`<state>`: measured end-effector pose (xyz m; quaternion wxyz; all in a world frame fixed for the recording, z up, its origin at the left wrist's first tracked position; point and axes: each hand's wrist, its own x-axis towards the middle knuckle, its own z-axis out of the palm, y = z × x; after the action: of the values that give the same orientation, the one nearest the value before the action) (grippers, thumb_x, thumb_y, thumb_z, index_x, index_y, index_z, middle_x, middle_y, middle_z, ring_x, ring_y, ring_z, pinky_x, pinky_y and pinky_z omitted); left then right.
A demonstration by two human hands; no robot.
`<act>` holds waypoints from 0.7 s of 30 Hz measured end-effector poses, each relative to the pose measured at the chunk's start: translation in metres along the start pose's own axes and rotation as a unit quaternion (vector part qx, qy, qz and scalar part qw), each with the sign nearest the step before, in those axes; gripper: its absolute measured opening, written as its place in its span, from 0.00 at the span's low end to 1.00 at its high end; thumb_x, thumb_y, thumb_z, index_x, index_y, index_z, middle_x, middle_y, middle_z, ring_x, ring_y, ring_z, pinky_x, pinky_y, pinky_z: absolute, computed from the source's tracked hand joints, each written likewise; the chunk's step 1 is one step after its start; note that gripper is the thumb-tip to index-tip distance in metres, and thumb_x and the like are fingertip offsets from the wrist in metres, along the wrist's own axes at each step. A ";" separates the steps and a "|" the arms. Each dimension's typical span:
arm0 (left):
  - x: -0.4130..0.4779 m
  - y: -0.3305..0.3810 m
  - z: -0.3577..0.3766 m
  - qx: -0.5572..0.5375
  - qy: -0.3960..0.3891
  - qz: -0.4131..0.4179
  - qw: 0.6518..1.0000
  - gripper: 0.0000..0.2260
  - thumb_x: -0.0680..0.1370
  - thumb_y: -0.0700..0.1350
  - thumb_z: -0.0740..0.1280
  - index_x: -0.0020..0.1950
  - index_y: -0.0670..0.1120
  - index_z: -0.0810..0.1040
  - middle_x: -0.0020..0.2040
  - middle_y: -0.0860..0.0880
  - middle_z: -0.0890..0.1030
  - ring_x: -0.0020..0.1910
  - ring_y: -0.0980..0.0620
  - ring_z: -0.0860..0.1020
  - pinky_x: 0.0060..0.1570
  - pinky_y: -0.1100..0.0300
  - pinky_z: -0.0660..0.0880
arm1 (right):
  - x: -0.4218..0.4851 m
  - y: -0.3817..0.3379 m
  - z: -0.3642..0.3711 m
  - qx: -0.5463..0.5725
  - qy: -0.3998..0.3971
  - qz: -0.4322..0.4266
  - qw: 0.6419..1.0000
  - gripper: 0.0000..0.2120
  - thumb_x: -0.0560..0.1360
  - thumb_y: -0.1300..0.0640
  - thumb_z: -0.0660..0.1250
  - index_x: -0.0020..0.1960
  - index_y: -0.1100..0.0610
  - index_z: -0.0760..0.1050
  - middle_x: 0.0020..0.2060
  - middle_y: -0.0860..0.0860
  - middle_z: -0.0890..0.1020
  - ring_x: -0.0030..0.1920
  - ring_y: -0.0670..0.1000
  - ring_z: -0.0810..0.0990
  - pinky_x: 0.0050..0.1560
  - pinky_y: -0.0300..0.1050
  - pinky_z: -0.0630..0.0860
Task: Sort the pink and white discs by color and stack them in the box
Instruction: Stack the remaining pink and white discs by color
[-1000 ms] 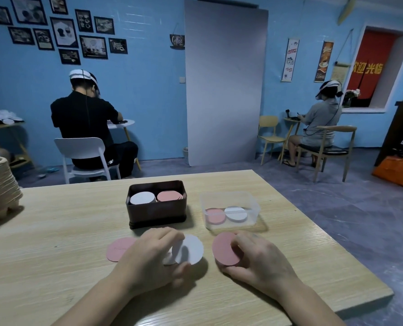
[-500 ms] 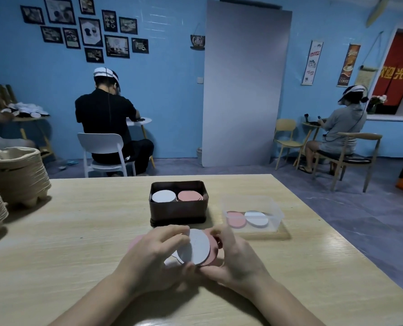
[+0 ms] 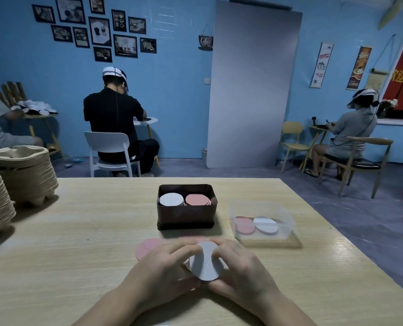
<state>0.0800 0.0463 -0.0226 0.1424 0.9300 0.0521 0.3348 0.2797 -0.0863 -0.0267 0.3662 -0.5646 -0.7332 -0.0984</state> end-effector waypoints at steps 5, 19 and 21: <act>-0.002 -0.001 0.006 -0.052 0.019 -0.016 0.998 0.16 0.74 0.53 0.72 0.61 0.53 0.79 0.64 0.65 0.76 0.55 0.64 0.78 0.43 0.66 0.80 | -0.001 0.000 -0.001 0.001 -0.017 0.009 1.000 0.21 0.71 0.45 0.77 0.51 0.51 0.68 0.64 0.49 0.78 0.61 0.49 0.78 0.58 0.43 0.76; -0.003 -0.011 0.011 -0.082 0.048 -0.003 0.995 0.25 0.68 0.36 0.80 0.61 0.55 0.80 0.66 0.65 0.77 0.59 0.60 0.80 0.43 0.60 0.82 | 0.000 -0.003 -0.008 0.039 -0.043 0.026 0.998 0.20 0.69 0.50 0.78 0.57 0.52 0.76 0.67 0.47 0.76 0.65 0.47 0.76 0.62 0.41 0.74; -0.003 -0.011 0.010 -0.074 0.056 0.003 0.996 0.25 0.68 0.37 0.81 0.61 0.54 0.80 0.64 0.61 0.79 0.58 0.60 0.81 0.42 0.60 0.82 | -0.001 -0.002 -0.009 0.036 -0.048 0.031 0.998 0.19 0.69 0.51 0.77 0.57 0.51 0.76 0.68 0.47 0.76 0.65 0.47 0.77 0.61 0.40 0.74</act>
<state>0.0843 0.0543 -0.0352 0.2065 0.8970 0.0325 0.3896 0.2821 -0.0925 -0.0208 0.3536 -0.5772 -0.7353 -0.0335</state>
